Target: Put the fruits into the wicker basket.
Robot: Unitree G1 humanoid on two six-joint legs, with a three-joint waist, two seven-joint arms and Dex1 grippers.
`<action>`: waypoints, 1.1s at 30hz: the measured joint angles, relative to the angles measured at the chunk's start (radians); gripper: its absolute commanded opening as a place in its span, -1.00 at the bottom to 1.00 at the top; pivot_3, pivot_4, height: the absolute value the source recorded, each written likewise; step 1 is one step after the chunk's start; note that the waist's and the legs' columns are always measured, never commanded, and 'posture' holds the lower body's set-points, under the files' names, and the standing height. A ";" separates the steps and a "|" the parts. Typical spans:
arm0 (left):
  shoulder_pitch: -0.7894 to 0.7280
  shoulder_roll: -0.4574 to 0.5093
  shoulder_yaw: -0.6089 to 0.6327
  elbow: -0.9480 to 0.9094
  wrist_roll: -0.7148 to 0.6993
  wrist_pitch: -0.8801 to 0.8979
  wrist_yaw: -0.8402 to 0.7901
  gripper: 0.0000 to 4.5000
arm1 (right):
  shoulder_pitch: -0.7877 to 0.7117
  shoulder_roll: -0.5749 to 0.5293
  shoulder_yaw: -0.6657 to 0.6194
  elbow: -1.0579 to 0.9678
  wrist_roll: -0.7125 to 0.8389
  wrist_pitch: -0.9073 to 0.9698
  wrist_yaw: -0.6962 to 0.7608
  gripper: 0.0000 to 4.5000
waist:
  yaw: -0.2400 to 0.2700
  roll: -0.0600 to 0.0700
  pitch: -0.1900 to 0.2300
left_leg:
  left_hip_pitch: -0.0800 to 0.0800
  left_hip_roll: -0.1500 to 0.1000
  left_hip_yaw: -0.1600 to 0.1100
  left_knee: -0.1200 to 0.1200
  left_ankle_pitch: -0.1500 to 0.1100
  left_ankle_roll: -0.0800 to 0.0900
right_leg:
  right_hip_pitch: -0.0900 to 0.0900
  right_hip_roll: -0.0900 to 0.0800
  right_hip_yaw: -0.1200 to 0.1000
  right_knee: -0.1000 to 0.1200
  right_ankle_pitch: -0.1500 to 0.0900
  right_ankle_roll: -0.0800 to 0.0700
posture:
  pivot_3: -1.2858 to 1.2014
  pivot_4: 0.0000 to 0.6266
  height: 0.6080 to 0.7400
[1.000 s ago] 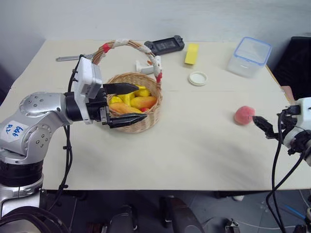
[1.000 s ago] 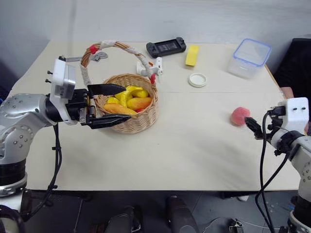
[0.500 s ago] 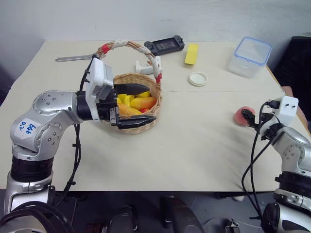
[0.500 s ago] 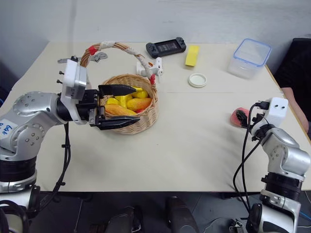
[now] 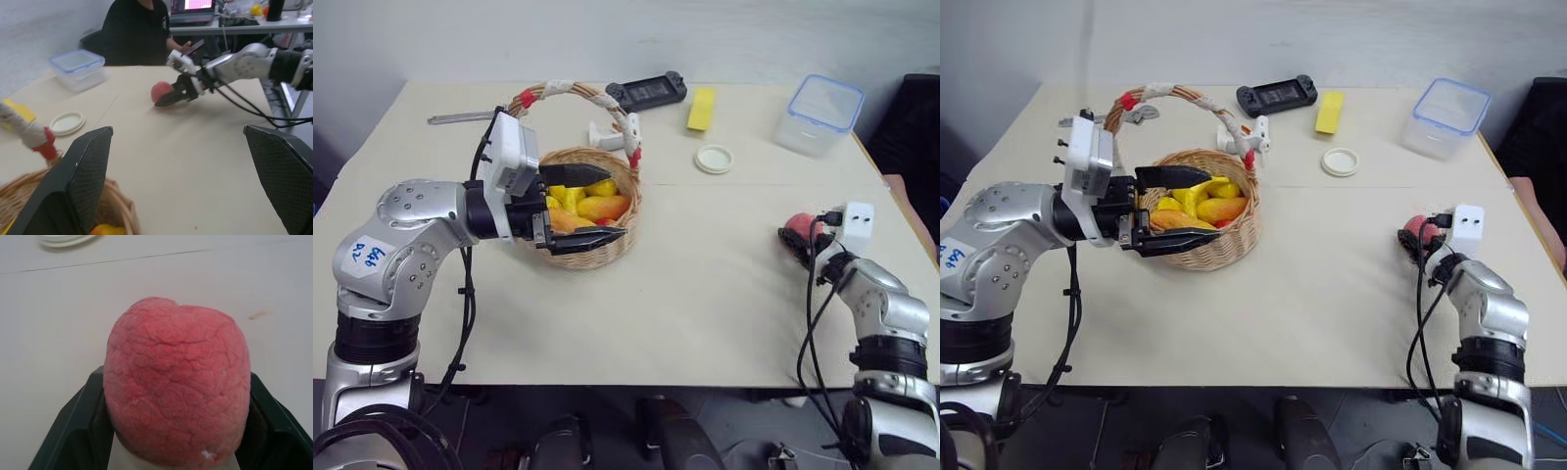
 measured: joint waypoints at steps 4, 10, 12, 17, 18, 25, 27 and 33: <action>0.108 0.105 0.123 0.014 0.006 0.017 0.015 1.00 | 0.073 -0.058 0.115 -0.442 0.170 0.183 0.193 0.13 | -0.027 0.001 0.001 | 0.002 0.003 0.000 0.000 0.000 -0.003 | 0.000 0.002 0.000 0.001 0.000 0.000 | 0.03 -0.52 1.00; 0.177 0.169 0.208 0.029 0.012 0.021 0.018 1.00 | -0.198 0.155 0.301 -0.554 0.254 0.319 0.137 0.13 | -0.028 0.000 0.001 | 0.001 0.005 -0.001 -0.002 0.003 -0.006 | -0.002 0.005 0.000 0.001 0.001 -0.005 | 0.03 -0.52 1.00; 0.185 0.174 0.229 0.033 0.012 0.022 0.026 1.00 | -0.291 0.222 0.371 -0.536 0.245 0.333 0.118 0.13 | -0.024 0.000 0.001 | -0.001 0.005 -0.001 -0.002 0.002 -0.005 | -0.004 0.005 -0.001 0.002 0.002 -0.006 | 0.03 -0.52 1.00; 0.194 0.177 0.245 0.020 0.010 0.026 0.044 1.00 | -0.430 0.350 0.525 -0.367 0.150 0.279 0.116 0.13 | -0.016 -0.002 0.000 | -0.008 0.004 -0.001 0.000 0.000 -0.002 | -0.008 0.003 -0.002 -0.001 0.001 -0.007 | 0.03 -0.52 1.00; 0.195 0.177 0.245 0.011 0.009 0.027 0.048 1.00 | -0.446 0.373 0.546 -0.321 0.128 0.264 0.117 0.13 | -0.016 -0.002 0.000 | -0.010 0.004 -0.001 0.001 -0.001 -0.001 | -0.009 0.002 -0.003 -0.002 0.001 -0.007 | 0.03 -0.52 1.00; 0.202 0.177 0.245 -0.018 -0.007 0.038 0.074 1.00 | -0.475 0.474 0.547 -0.169 0.089 0.243 0.094 0.99 | -0.012 -0.002 0.000 | -0.014 0.003 -0.001 0.003 -0.002 0.001 | -0.012 -0.001 -0.005 -0.001 0.001 -0.006 | 0.03 -0.52 1.00; 0.203 0.176 0.245 -0.035 -0.011 0.041 0.081 1.00 | -0.471 0.464 0.541 -0.191 0.086 0.246 0.093 0.99 | -0.011 -0.002 0.000 | -0.014 0.003 -0.001 0.003 -0.002 0.001 | -0.012 -0.001 -0.005 -0.001 0.001 -0.006 | 0.03 -0.52 1.00; 0.202 0.170 0.245 -0.039 -0.029 0.043 0.093 1.00 | -0.396 0.361 0.360 -0.442 0.277 0.400 0.128 0.99 | 0.001 -0.002 0.000 | -0.014 0.003 -0.001 0.003 -0.002 0.001 | -0.012 -0.001 -0.005 -0.001 0.001 -0.006 | 0.03 -0.52 1.00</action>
